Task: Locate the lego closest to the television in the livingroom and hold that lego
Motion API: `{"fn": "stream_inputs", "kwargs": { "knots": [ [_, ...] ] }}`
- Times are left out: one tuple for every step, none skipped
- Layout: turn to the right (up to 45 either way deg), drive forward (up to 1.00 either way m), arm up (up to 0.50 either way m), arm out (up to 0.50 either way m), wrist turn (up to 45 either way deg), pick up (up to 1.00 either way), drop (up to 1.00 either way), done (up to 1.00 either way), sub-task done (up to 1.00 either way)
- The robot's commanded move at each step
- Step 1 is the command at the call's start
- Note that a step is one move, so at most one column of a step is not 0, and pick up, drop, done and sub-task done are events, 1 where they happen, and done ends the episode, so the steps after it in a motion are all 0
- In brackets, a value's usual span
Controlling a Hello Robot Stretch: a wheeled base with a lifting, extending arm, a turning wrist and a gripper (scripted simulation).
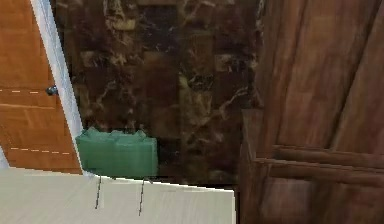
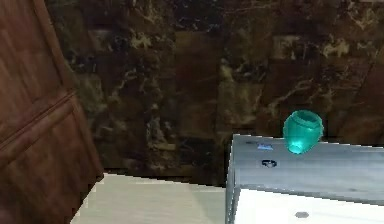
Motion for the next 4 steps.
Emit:
{"fn": "stream_inputs", "kwargs": {
  "knots": [
    [-24.0, 0.0, 0.0, 0.0, 0.0, 0.0, 0.0, 0.0, 0.0],
    [0.0, 0.5, 0.0, 0.0, 0.0, 0.0, 0.0, 0.0, 0.0],
    [-45.0, 0.0, 0.0, 0.0, 0.0, 0.0, 0.0, 0.0, 0.0],
    [-12.0, 0.0, 0.0, 0.0, 0.0, 0.0, 0.0, 0.0, 0.0]
  ]
}}
